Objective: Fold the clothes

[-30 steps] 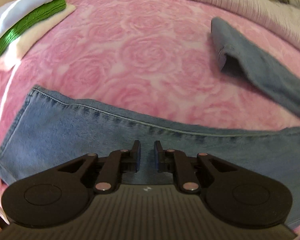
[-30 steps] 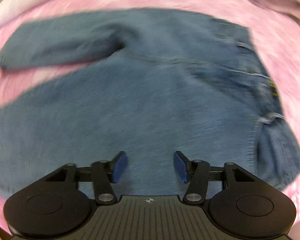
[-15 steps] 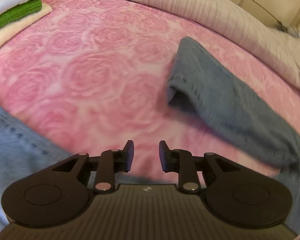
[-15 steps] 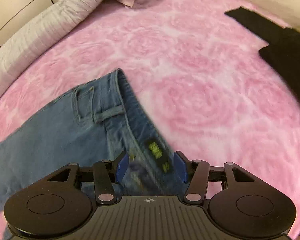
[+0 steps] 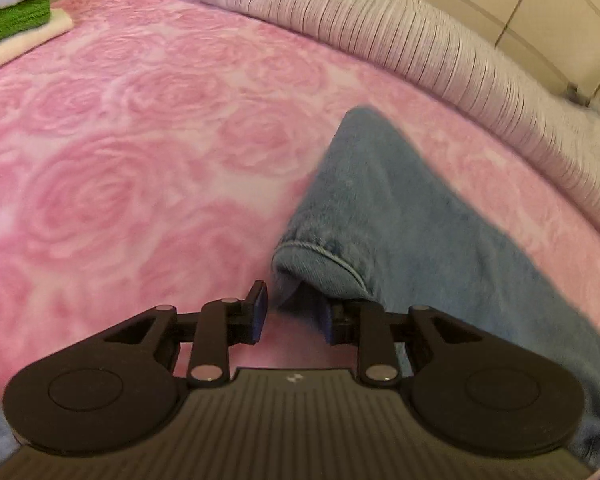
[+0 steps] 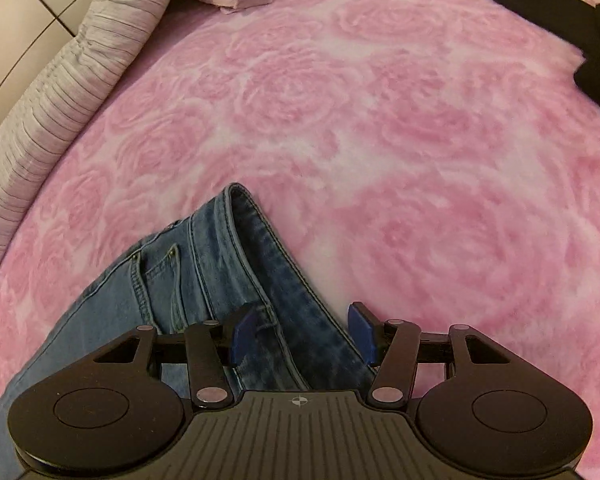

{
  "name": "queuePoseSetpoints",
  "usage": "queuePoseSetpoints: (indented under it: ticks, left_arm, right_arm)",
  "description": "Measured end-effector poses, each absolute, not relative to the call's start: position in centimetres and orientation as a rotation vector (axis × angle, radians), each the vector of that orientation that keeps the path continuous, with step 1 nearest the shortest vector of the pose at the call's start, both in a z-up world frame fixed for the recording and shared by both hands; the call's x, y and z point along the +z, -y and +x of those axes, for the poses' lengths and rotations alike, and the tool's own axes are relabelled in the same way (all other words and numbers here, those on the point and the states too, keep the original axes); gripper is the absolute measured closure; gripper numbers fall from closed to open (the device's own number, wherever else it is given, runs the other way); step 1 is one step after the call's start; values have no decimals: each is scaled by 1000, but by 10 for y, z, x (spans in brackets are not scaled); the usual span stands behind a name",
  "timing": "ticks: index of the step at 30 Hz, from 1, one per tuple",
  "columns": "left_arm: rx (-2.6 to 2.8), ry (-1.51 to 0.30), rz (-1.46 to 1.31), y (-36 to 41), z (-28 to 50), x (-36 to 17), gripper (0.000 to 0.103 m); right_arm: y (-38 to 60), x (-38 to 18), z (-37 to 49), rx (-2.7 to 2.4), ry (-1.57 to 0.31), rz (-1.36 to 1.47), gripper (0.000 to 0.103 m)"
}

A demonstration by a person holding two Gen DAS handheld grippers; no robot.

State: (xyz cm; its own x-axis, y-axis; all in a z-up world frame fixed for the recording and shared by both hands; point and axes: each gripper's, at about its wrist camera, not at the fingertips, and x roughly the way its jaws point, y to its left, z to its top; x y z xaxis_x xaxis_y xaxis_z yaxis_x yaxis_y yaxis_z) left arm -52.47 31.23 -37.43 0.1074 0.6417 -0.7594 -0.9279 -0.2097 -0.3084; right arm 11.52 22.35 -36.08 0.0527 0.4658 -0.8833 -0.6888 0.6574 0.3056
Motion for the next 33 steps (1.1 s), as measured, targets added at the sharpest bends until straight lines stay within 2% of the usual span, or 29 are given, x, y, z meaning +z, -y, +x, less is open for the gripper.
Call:
queuePoseSetpoints:
  ticks: [1,2,4,9,11,13,15,18,20,23,26,30,33]
  left_arm:
    - [1496,-345,-1025,-317,-526,-375,90]
    - [1509,-314,-1028,-319,-527,-372,102]
    - [1559,-319,-935,-323,-520,-348,102]
    - [1586,-403,-199,-310,-458,-210,100]
    - [1563,-394,5,-299,-435,-164,99]
    - [1538,-445,164,-288,-412,-148,100]
    - [1478,-607,175,-290,-398,-164,94]
    - [1436,-857,-158,-304,-414,-229,90]
    - [1435,-894,-472,-311,-444,-270,90]
    - [1482,-759,-910,-317,-503,-316,89]
    - [1638,-475,-1139,-326,-556,-332,80]
    - [1787,-271,-1217,-359,-615,-341,75]
    - [1835,-243,-1248,-392,-650,-353,71]
  right_arm:
    - [-225,-362,114,886,-1233,-230,46]
    - [-226,-362,113,882,-1231,-241,46]
    - [-230,-362,111,877,-1228,-263,46]
    - [-236,-362,112,855,-1256,-290,46]
    - [-237,-362,112,838,-1263,-291,46]
    - [-239,-362,111,822,-1268,-291,46]
    - [-240,-361,111,808,-1273,-293,45]
    - [-243,-360,111,802,-1280,-303,44]
    - [-244,-360,112,808,-1285,-307,44]
    - [-242,-359,114,823,-1289,-306,44]
    - [-241,-359,112,822,-1280,-306,44]
    - [-242,-359,108,803,-1267,-307,44]
    - [-243,-360,106,794,-1261,-305,43]
